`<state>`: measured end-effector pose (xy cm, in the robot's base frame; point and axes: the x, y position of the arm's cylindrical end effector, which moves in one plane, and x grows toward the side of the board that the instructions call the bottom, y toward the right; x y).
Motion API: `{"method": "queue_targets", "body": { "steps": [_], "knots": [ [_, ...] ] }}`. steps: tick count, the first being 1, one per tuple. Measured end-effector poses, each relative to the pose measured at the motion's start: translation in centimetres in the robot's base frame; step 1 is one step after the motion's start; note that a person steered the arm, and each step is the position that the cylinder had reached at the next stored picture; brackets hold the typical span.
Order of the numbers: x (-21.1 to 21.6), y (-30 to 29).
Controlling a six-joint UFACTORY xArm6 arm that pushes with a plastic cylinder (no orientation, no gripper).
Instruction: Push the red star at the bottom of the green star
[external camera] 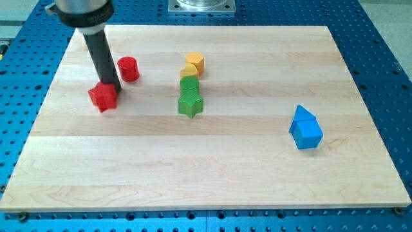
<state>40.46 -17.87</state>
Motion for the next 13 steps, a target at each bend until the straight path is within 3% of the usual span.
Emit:
{"method": "queue_targets", "body": {
  "steps": [1, 2, 3, 4, 5, 6, 7, 8, 9, 11, 13],
  "knots": [
    [-1.3, -3.2],
    [5.2, 1.2],
    [7.6, 5.0],
    [11.2, 0.8],
    [14.3, 5.0],
    [8.1, 4.7],
    [7.5, 5.6],
    [7.5, 10.6],
    [12.3, 6.9],
    [9.7, 10.7],
    [10.4, 13.3]
  ]
}}
